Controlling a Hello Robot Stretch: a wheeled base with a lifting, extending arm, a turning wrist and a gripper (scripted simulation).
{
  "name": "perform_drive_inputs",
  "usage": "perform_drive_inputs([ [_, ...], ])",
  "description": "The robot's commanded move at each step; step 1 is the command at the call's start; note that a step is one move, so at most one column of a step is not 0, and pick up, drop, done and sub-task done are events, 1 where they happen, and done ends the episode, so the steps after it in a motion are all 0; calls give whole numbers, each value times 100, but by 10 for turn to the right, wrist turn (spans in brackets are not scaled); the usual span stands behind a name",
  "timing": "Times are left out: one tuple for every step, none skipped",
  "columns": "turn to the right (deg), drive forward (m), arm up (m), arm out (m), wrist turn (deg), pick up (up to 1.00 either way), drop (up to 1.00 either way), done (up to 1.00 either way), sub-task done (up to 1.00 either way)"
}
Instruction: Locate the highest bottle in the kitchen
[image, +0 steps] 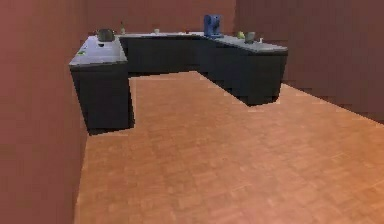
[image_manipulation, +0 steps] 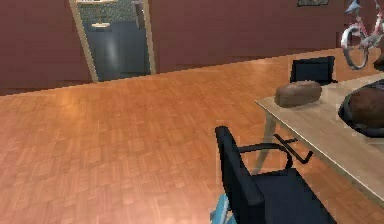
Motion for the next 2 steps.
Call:
perform_drive_inputs([
  [0,15,0,0,0,0,0,0,0],
  [210,0,0,0,0,0,0,0,0],
])
